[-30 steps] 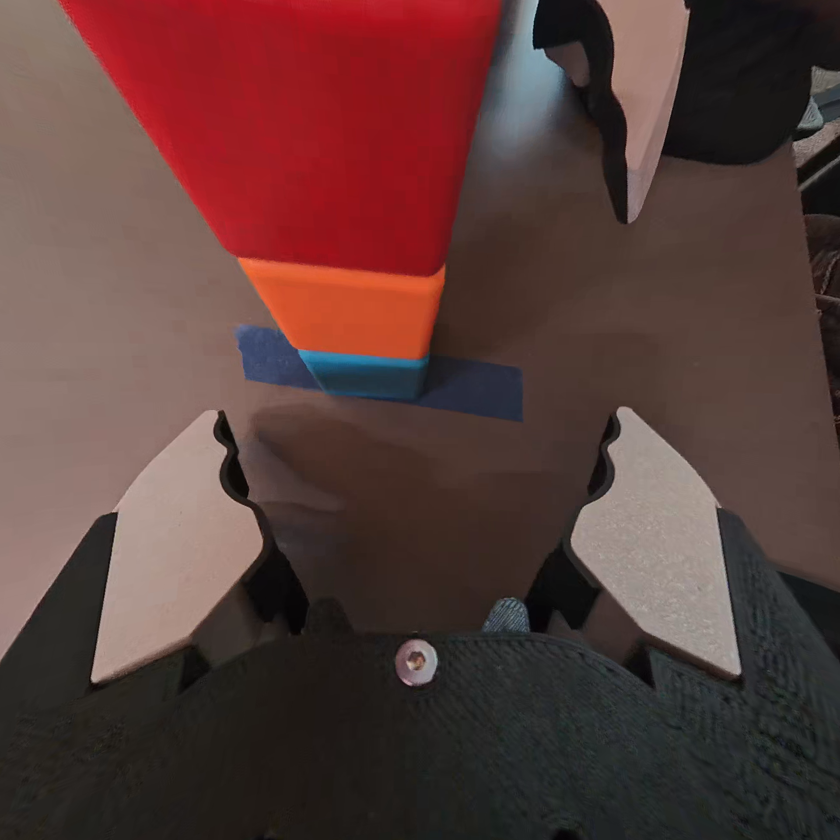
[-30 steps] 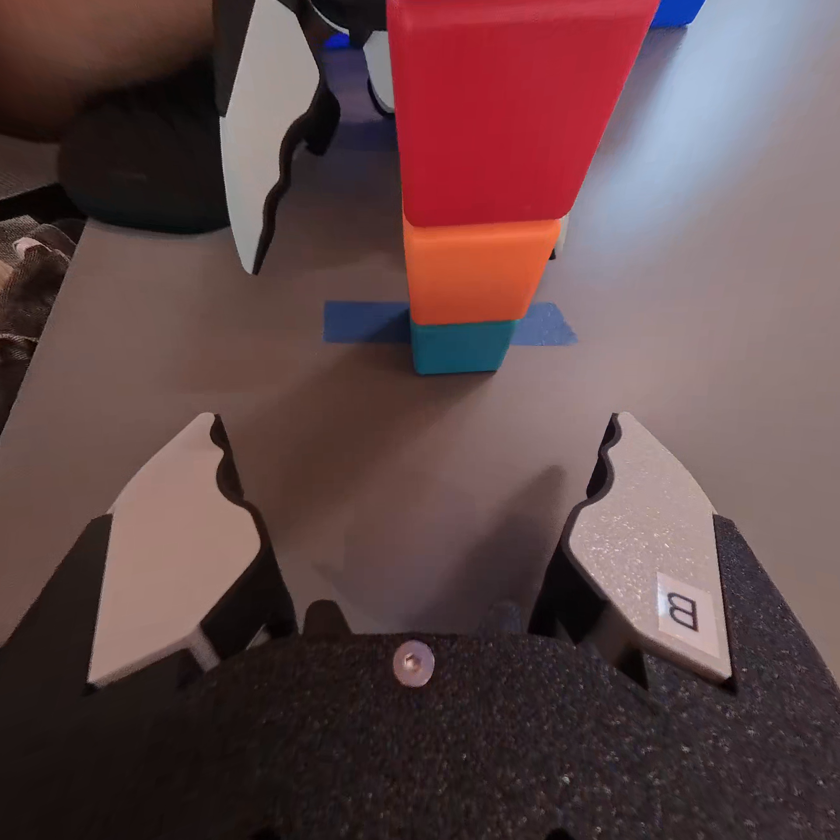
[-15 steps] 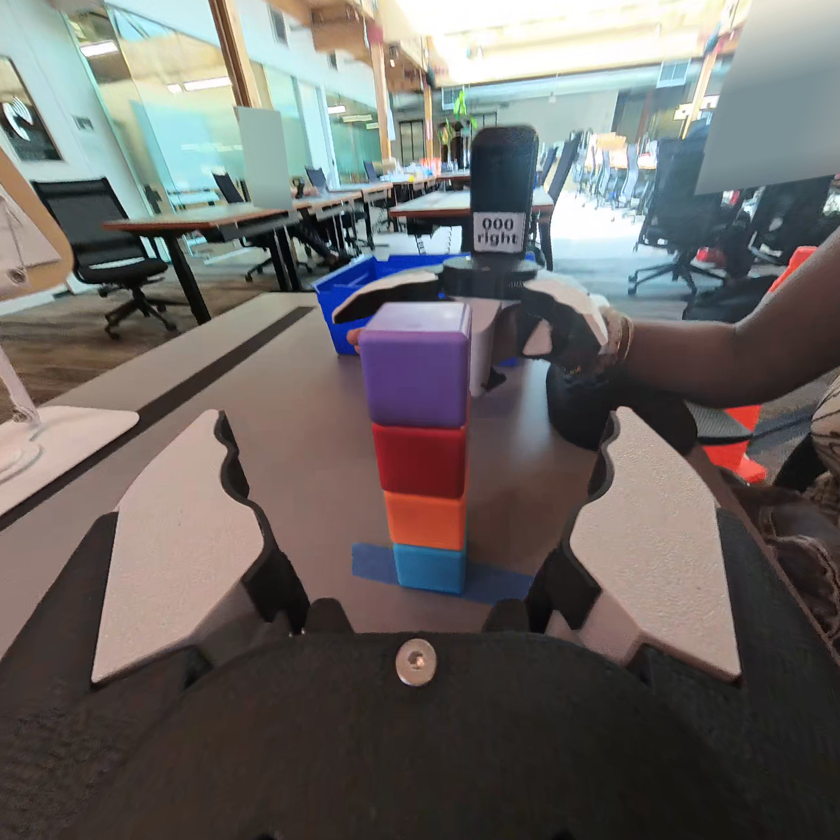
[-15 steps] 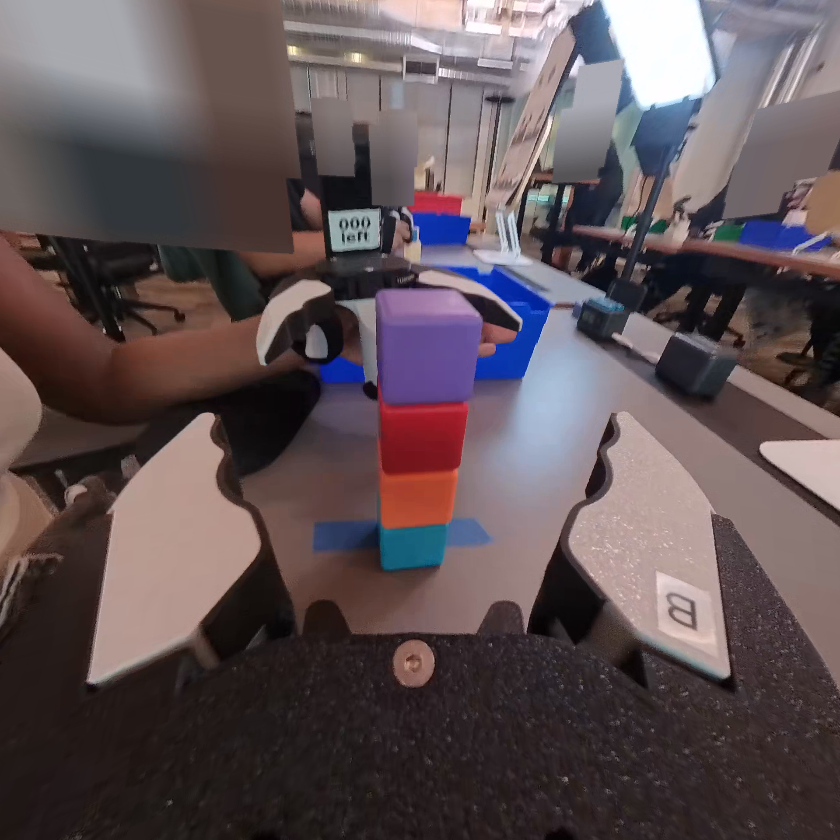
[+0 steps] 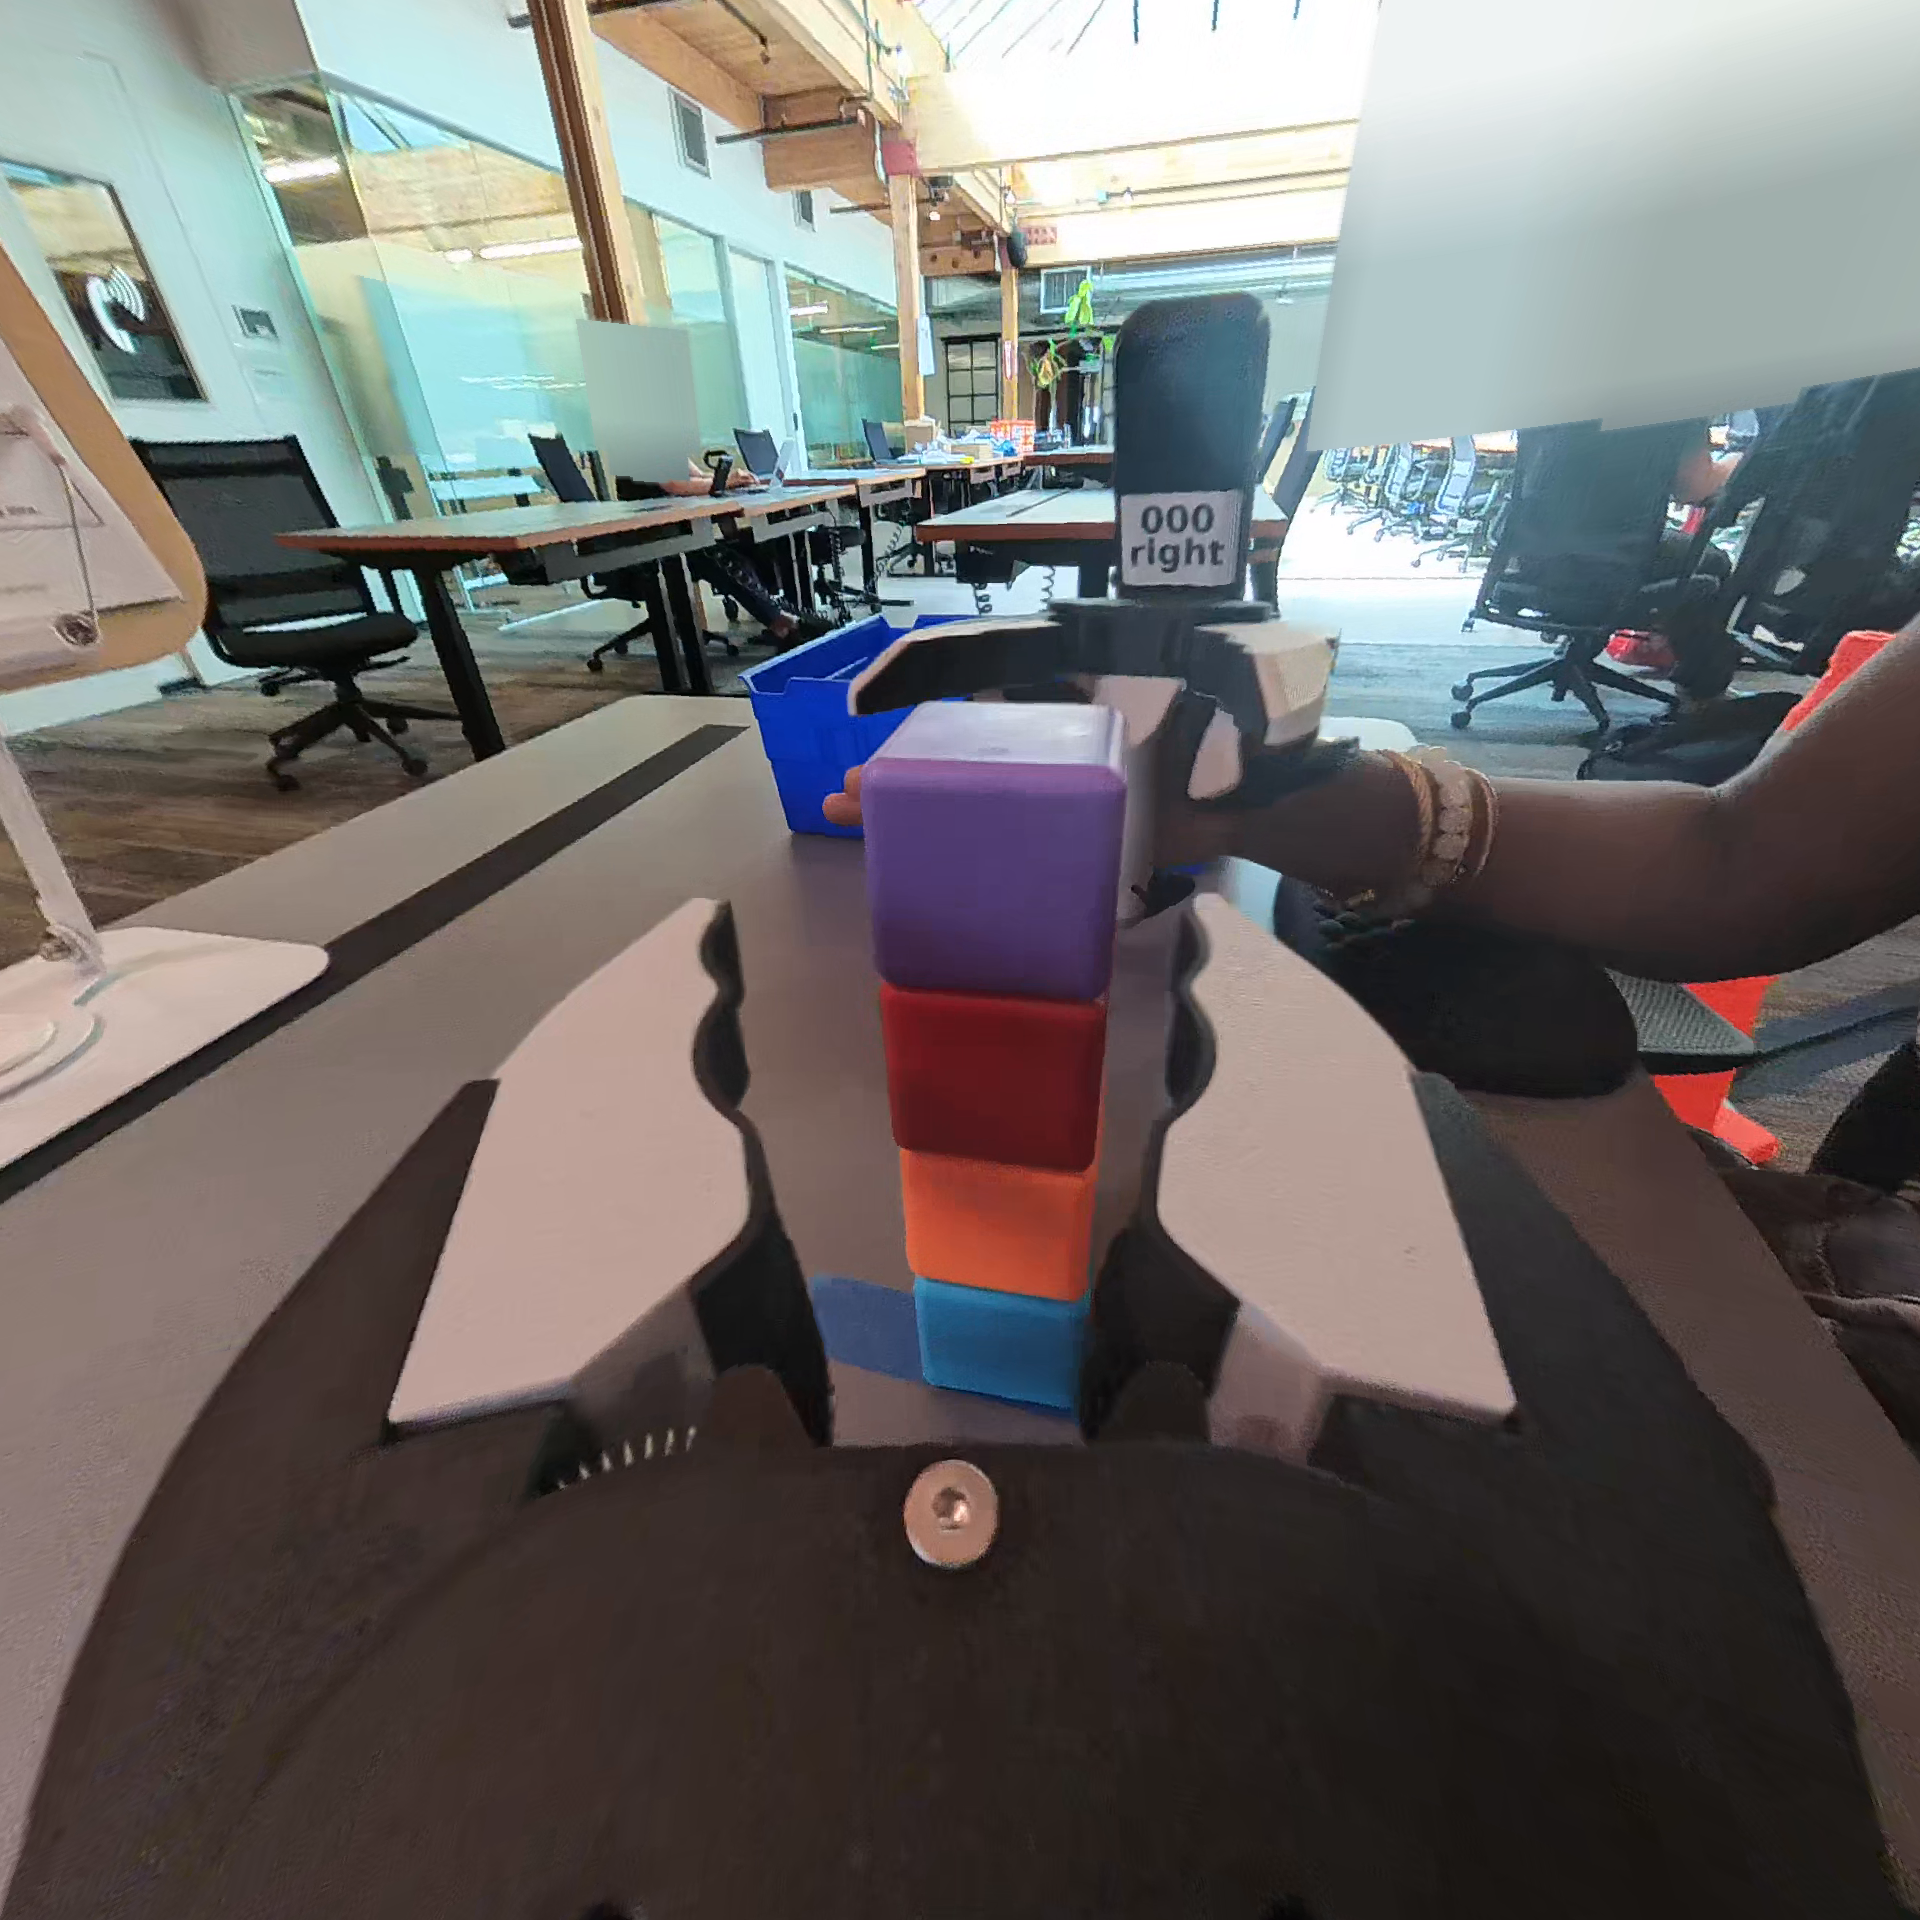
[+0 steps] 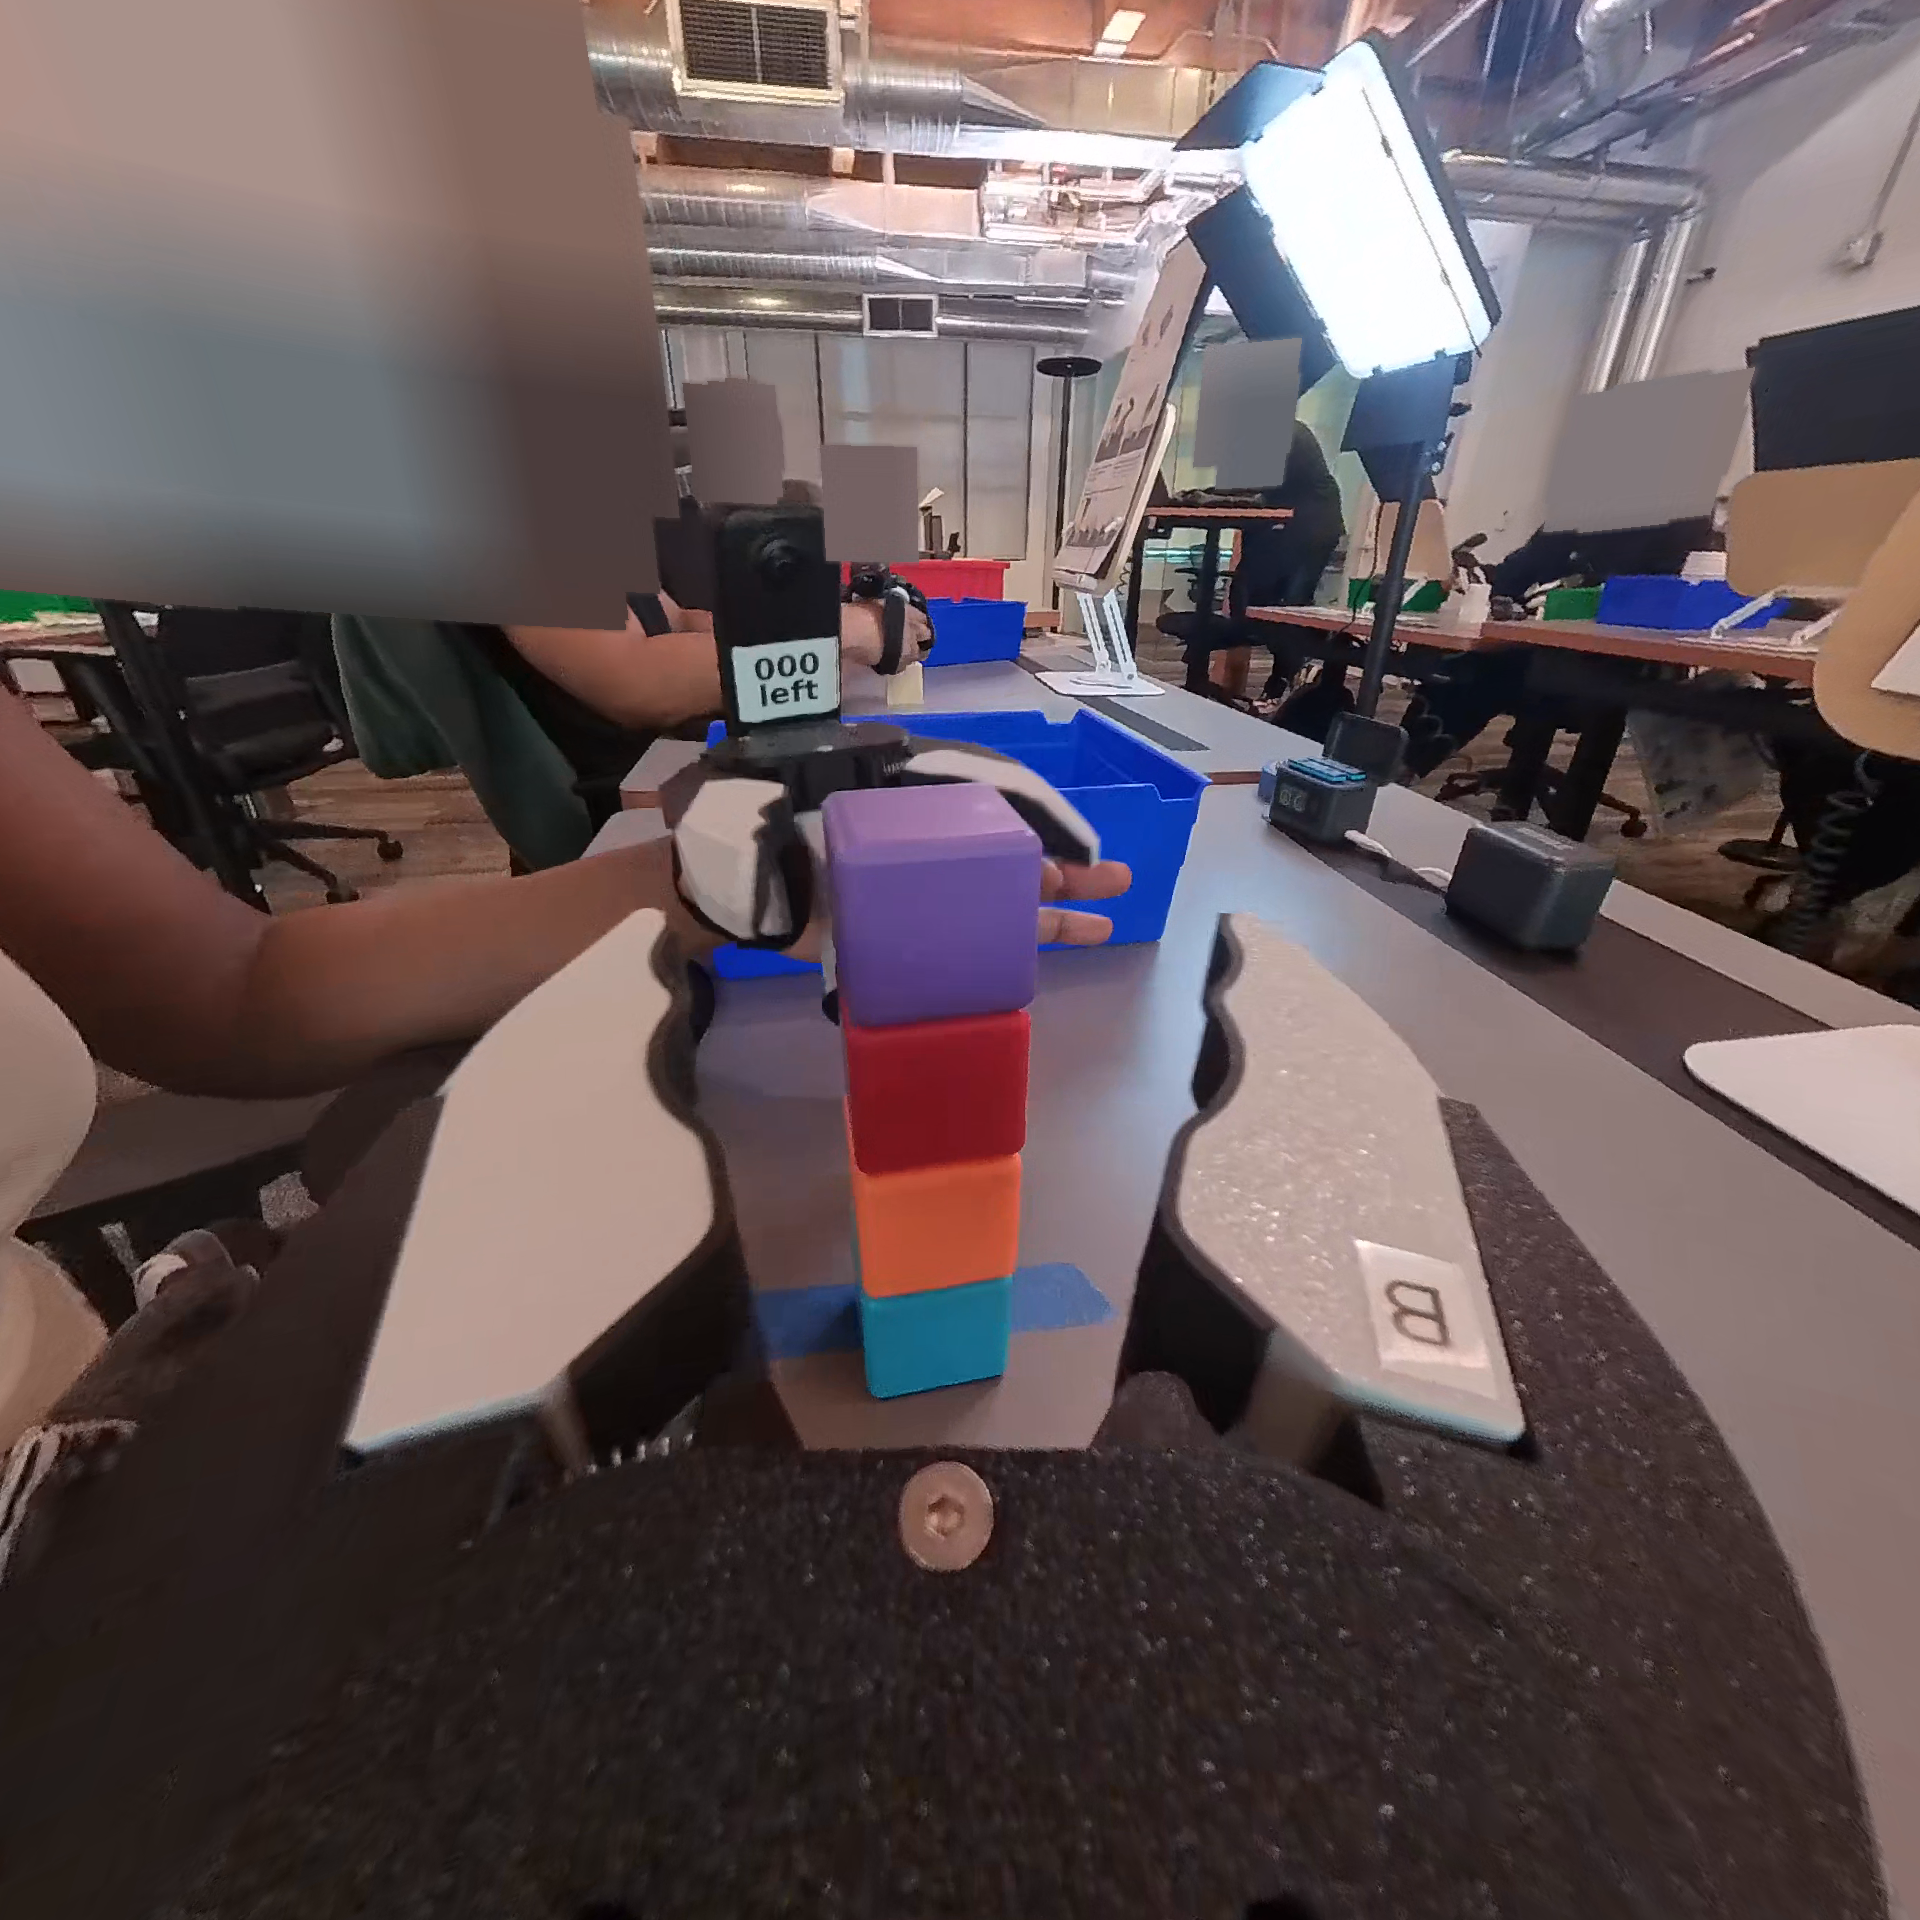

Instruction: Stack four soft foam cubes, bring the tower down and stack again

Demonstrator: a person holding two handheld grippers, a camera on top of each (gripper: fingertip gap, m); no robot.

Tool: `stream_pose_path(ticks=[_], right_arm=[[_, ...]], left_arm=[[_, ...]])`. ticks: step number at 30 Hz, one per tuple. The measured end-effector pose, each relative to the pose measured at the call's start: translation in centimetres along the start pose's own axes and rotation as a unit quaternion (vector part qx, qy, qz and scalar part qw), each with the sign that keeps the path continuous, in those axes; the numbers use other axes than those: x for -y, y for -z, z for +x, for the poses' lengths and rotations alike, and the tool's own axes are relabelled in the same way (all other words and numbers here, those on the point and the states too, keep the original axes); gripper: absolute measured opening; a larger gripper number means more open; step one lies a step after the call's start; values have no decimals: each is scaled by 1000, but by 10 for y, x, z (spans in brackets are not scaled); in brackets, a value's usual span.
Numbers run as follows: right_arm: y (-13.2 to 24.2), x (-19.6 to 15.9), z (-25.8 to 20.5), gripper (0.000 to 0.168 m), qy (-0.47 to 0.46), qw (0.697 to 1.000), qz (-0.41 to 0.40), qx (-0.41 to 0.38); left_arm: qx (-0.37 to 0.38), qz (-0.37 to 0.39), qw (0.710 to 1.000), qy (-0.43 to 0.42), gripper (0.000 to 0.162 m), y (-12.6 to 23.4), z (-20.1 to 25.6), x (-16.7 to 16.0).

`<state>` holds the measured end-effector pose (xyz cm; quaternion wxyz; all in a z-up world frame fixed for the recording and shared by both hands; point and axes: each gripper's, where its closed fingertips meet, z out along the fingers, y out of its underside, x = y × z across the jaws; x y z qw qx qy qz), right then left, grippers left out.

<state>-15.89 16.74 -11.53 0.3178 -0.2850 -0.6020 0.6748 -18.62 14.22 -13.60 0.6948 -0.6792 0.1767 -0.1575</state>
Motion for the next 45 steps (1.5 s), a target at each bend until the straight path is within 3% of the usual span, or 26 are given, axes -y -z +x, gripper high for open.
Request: stream_pose_path(ticks=[3,8,11,14,27,31,34,37,39,42,45], right_arm=[[-7,-3,-4,80,-8,1000,1,11],[-26,-10,-8,72,-38,999,0,32],[-33,-12,-8,67,-44,998,-2,39],[-35,-13,-7,48,-32,999,-5,30],[-22,-11,-9,46,18,999,-38,20],[3,18,6,47,11,1000,10,-14],[32,39,24,47,58,994,-17,-88],[71,70,51,47,107,970,-83,-202],[107,83,79,47,115,934,-171,-292],[173,89,123,47,96,853,-324,-397],[235,68,163,47,31,766,-456,-452]], left_arm=[[-16,-28,999,18,75,-5,3,-14],[-39,-65,997,15,75,-14,12,-31],[-37,-66,997,3,61,-18,14,-33],[-33,-75,997,-6,50,-18,13,-35],[-43,-86,995,-8,50,-18,17,-36],[-42,-85,995,-6,50,-16,16,-36],[-41,-86,995,-11,50,-18,17,-36],[-40,-84,996,-5,50,-17,16,-36],[-39,-84,996,-5,50,-17,15,-36],[-35,-89,995,-12,50,-18,16,-36],[-33,-91,995,-20,50,-18,16,-37]])
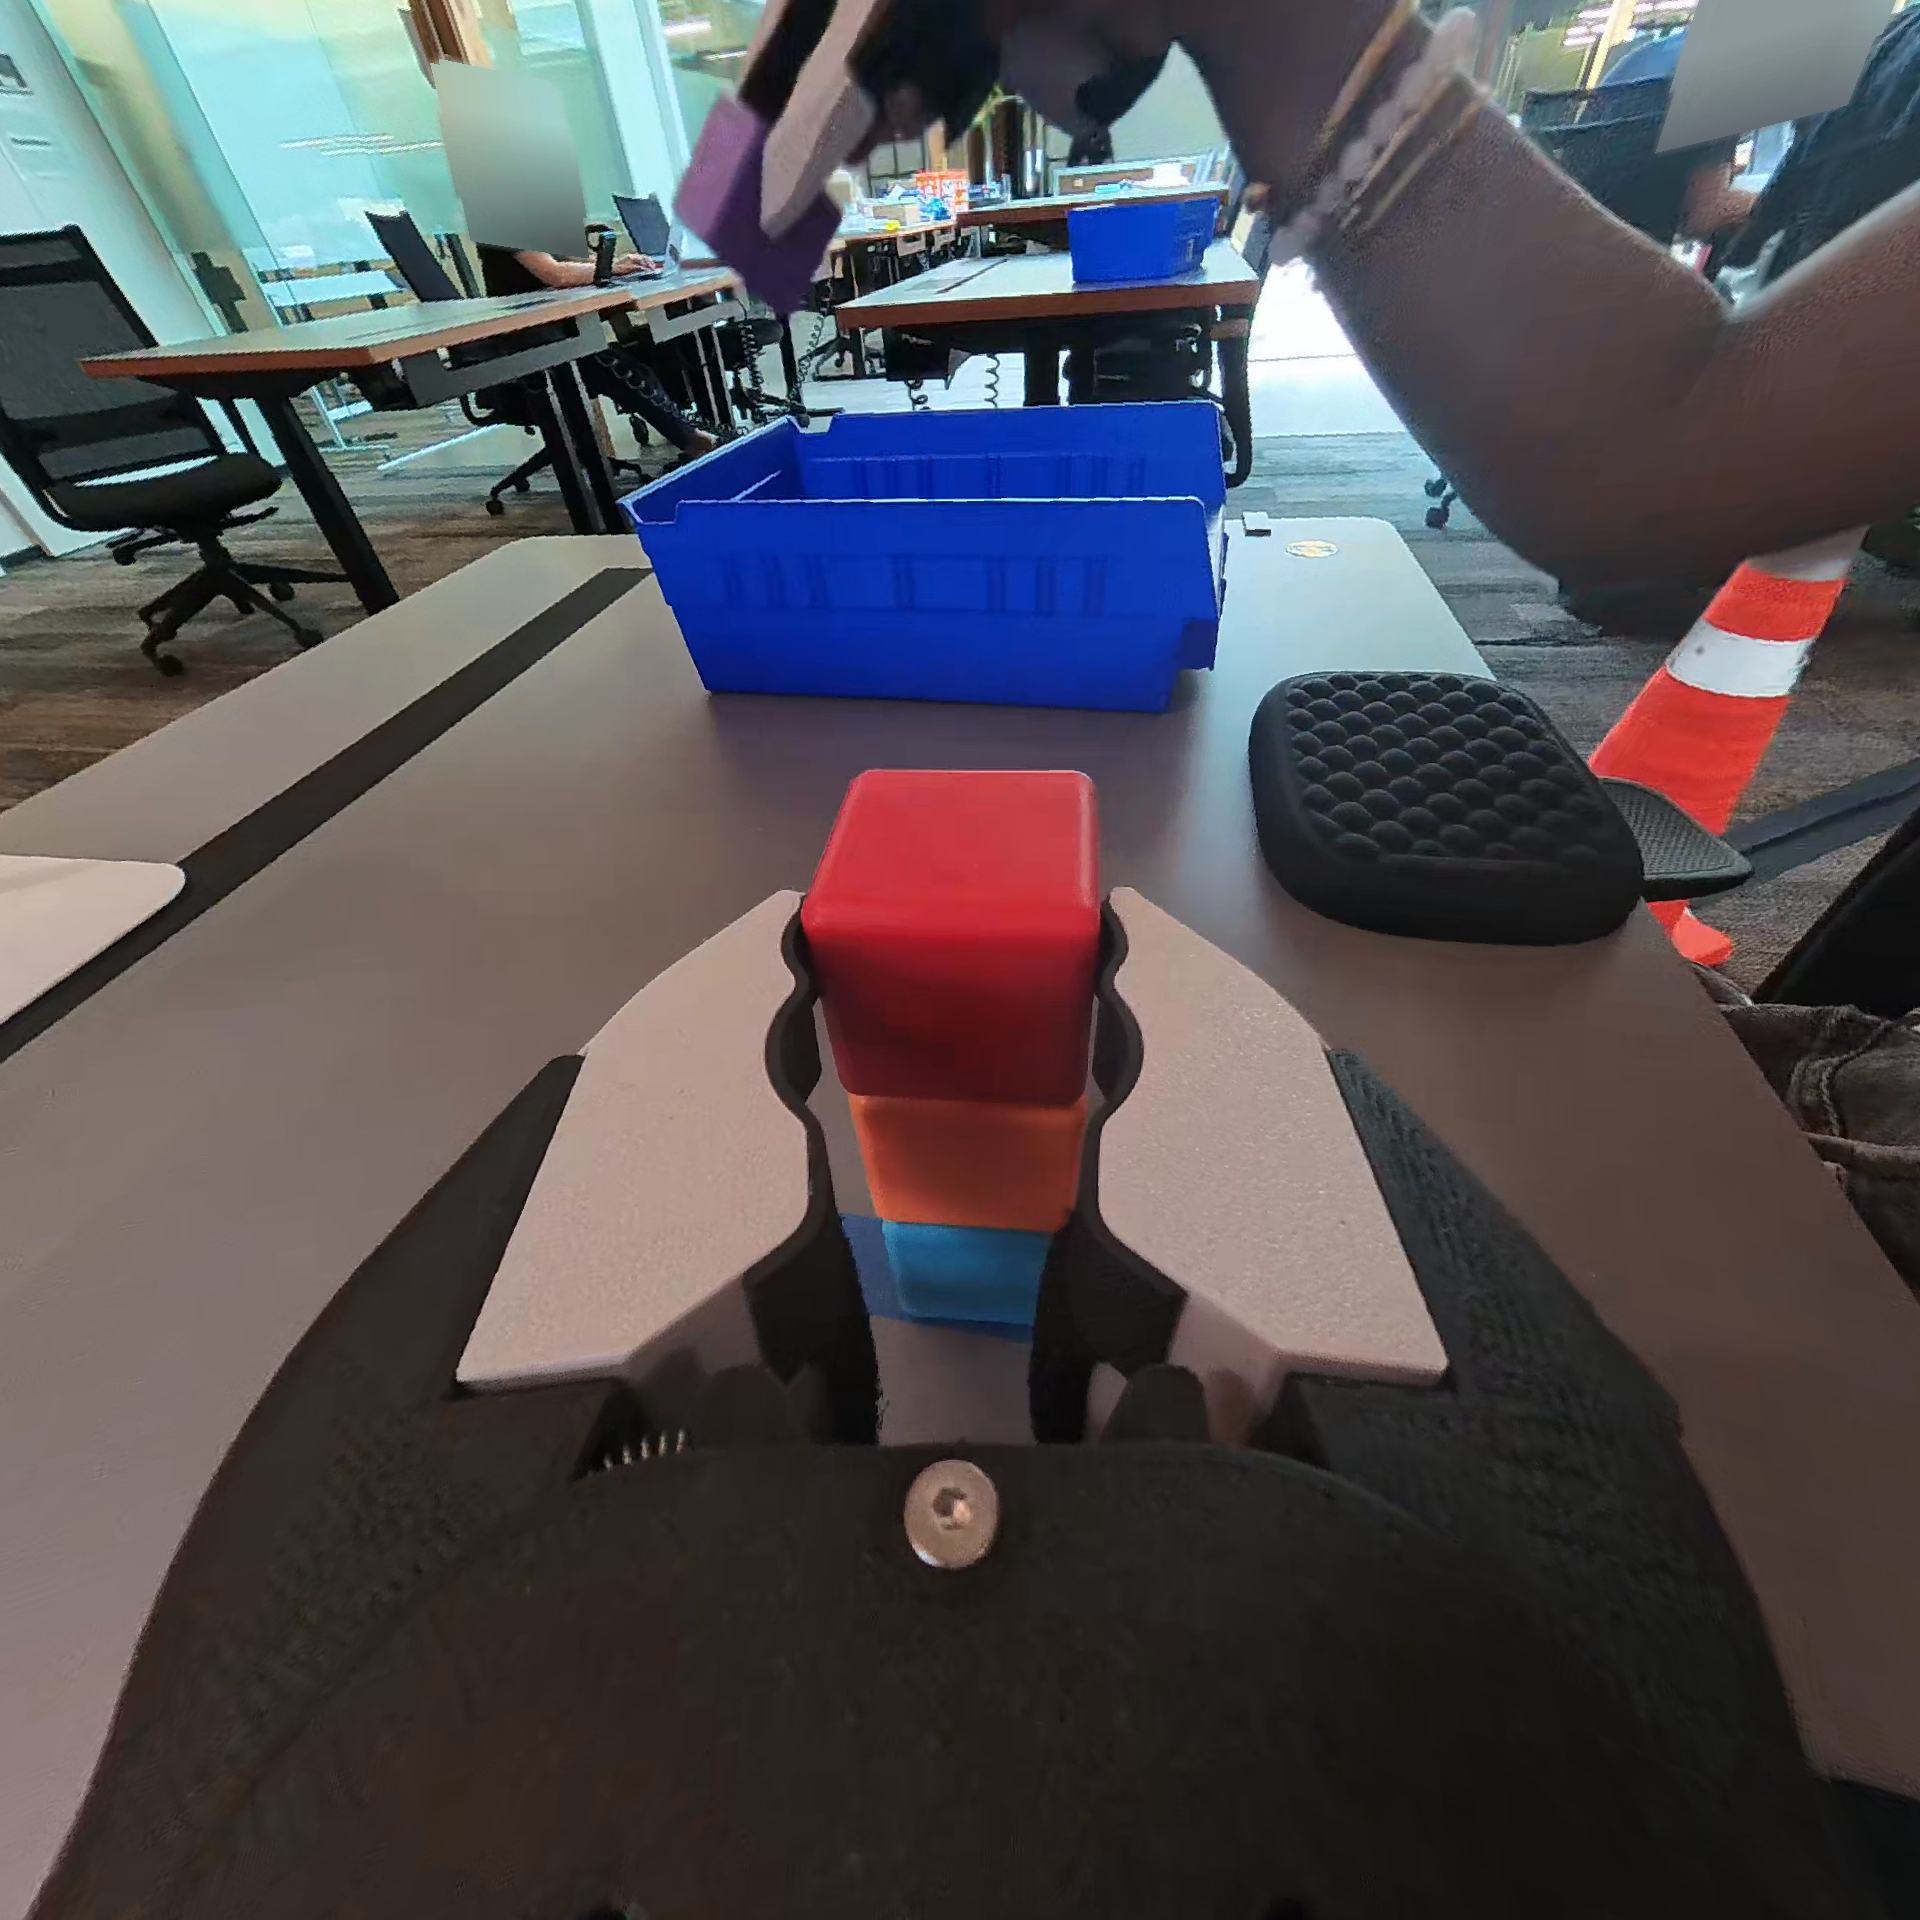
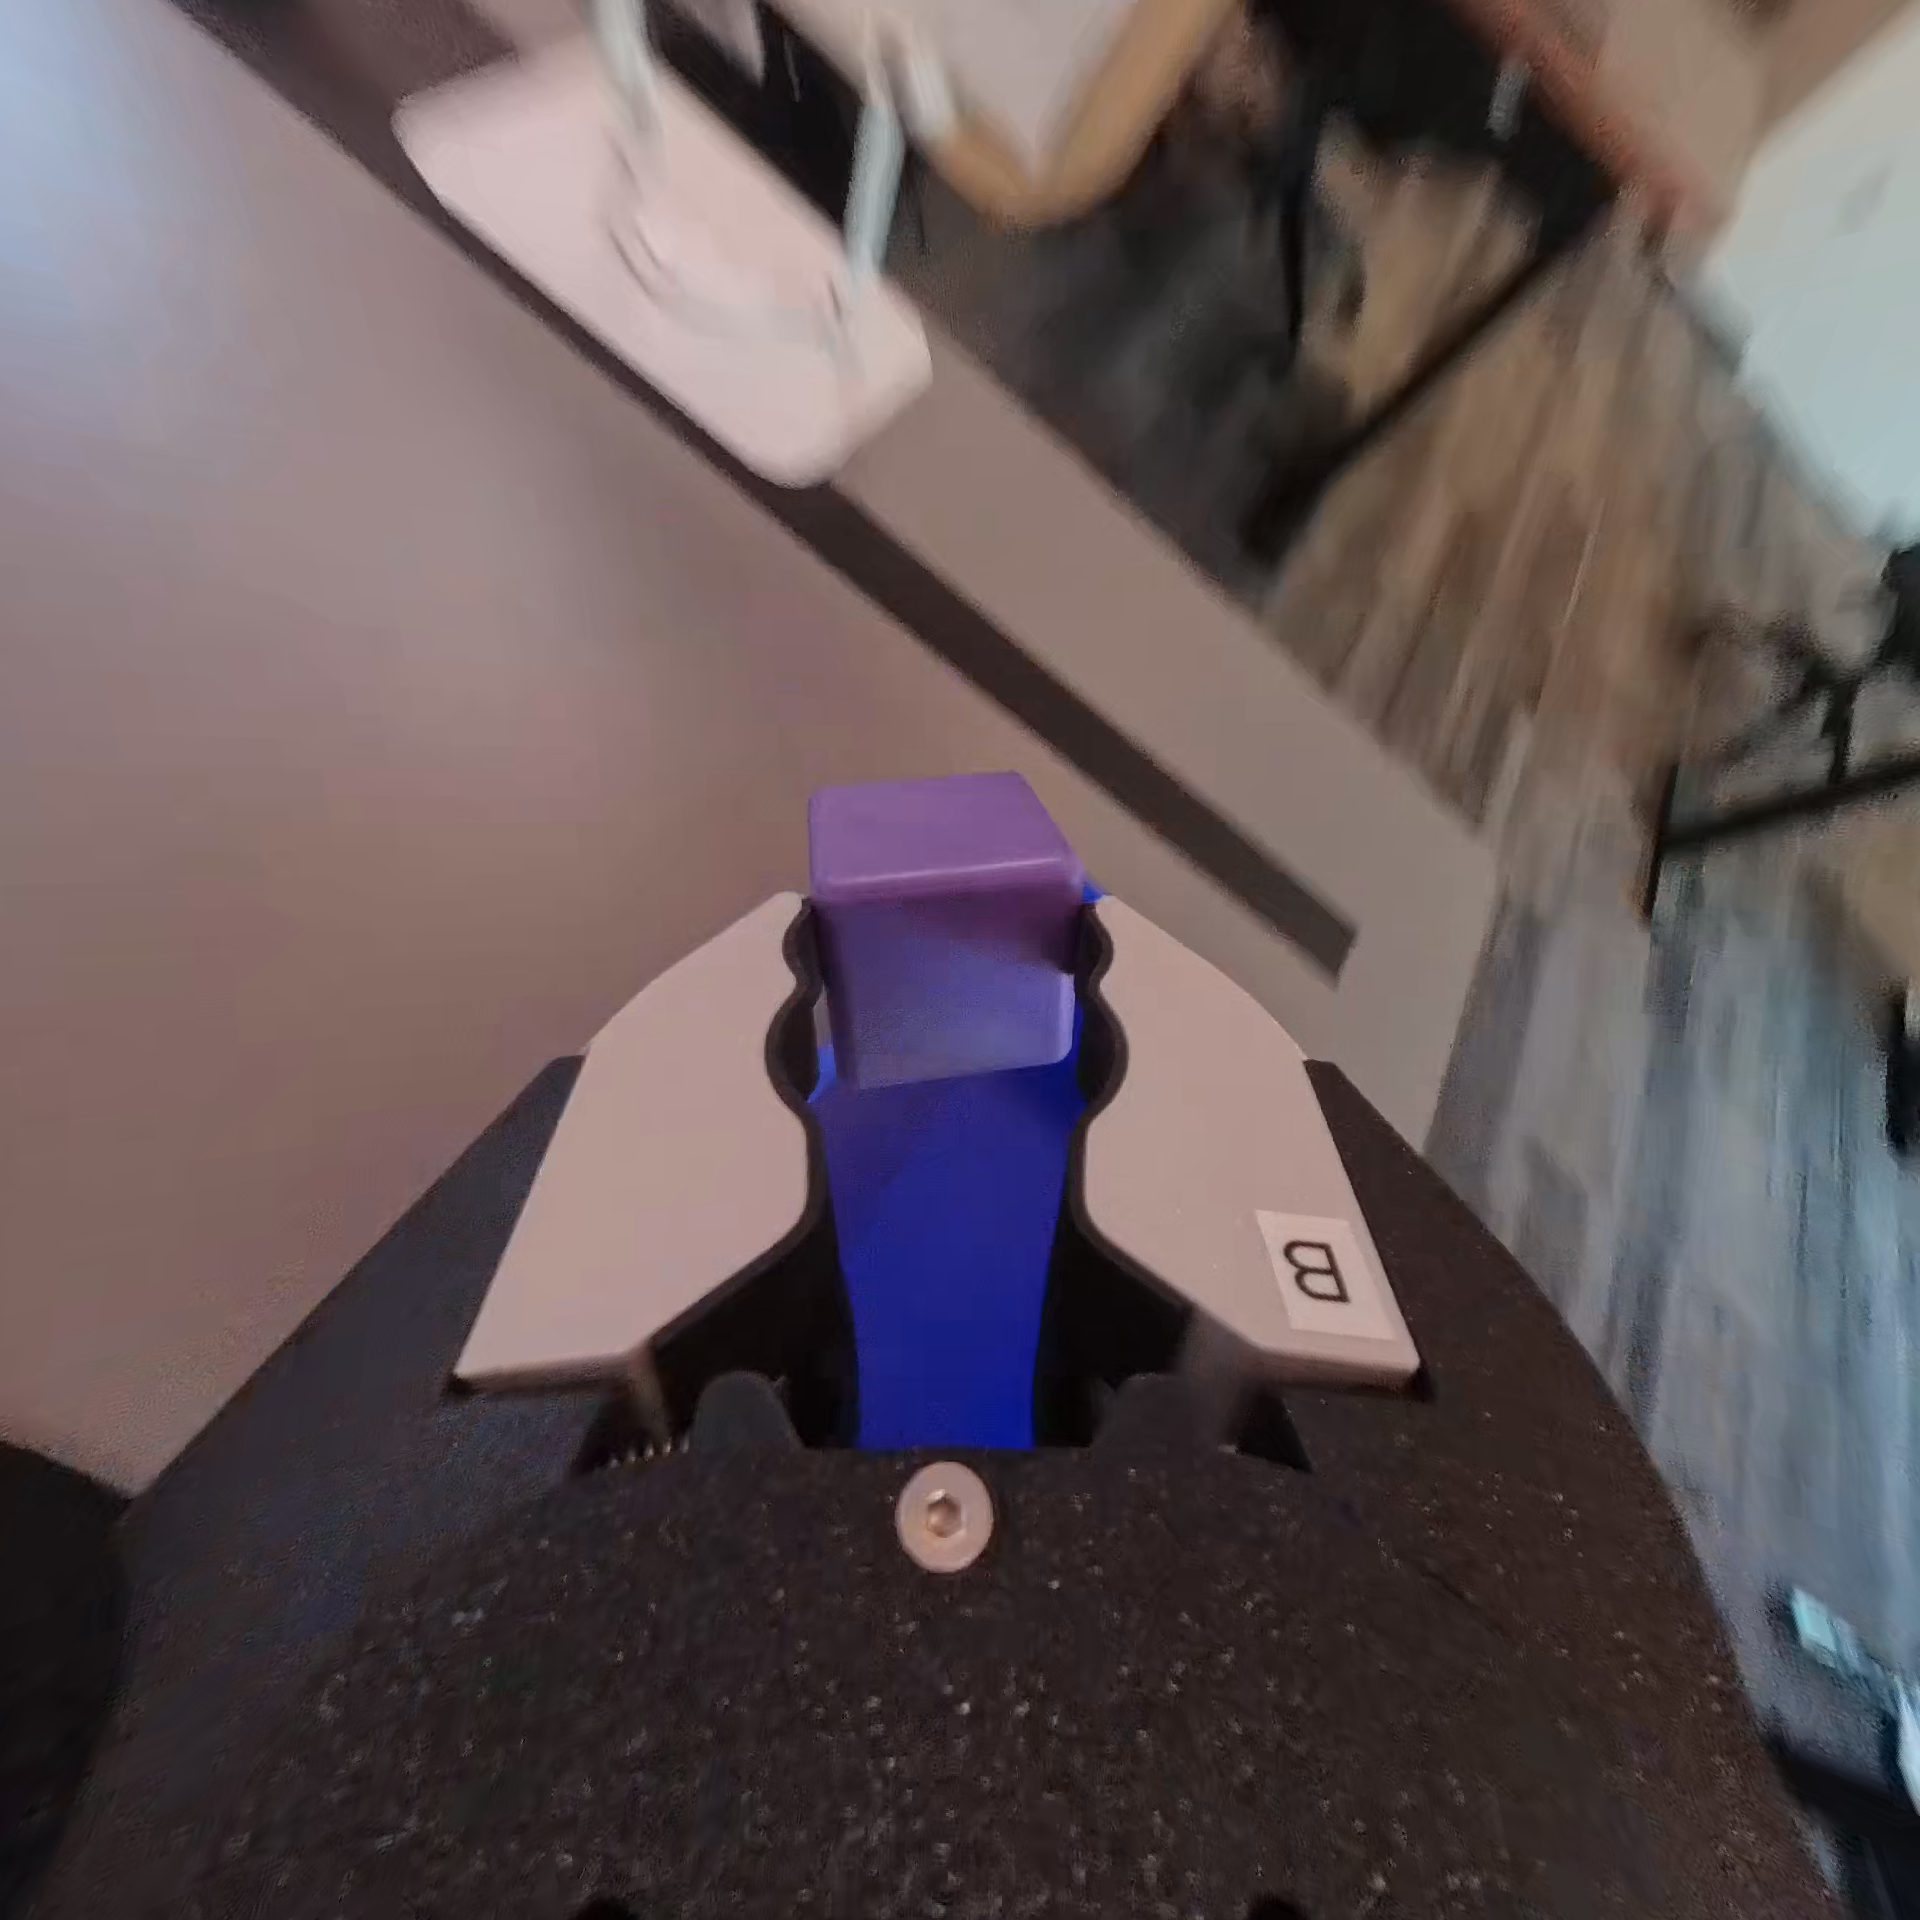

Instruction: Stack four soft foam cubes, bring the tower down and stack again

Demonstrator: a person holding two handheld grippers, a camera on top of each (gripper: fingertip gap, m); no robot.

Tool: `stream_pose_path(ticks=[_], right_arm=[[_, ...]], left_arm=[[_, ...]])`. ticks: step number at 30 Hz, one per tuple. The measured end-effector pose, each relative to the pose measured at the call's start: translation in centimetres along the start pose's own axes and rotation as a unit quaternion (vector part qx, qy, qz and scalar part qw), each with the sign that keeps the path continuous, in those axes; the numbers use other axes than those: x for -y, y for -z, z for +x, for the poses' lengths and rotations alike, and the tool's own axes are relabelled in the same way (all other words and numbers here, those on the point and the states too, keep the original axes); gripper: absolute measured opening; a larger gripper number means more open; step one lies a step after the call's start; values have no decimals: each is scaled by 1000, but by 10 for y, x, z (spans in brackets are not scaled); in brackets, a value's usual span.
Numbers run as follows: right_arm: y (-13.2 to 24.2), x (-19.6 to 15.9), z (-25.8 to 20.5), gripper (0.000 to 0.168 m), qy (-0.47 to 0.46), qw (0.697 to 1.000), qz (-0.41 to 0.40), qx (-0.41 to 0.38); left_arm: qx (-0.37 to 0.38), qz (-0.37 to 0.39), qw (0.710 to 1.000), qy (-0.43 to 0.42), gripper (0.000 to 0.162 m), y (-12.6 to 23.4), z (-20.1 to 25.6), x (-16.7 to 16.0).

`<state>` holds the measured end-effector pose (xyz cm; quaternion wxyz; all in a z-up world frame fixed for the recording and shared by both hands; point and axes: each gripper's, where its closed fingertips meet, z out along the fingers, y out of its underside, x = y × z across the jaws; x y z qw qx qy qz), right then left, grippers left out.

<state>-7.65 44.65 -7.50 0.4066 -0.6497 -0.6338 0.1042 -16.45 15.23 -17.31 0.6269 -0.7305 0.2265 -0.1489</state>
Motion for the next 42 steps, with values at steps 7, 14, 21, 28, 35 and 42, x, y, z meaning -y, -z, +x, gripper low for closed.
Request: stream_pose_path(ticks=[7,14,21,28,35,42], right_arm=[[-95,-105,23,47,-91,959,-264,53],[-134,-148,10,47,-119,917,-370,87],[-127,-132,21,78,-121,938,-320,53],[-50,-8,7,80,-35,997,-70,23],[15,82,-236,93,218,898,115,364],[-5,51,-338,72,369,823,-4,432]], left_arm=[[5,-2,1000,-5,50,0,-1,-1],[6,-4,1000,-7,50,-1,-2,-1],[8,-12,1000,-8,59,-2,-3,-6],[-2,-101,995,-3,85,-6,-4,-42],[-7,-133,991,-13,78,-15,-1,-56],[-10,-117,993,-9,53,-15,-1,-50]])
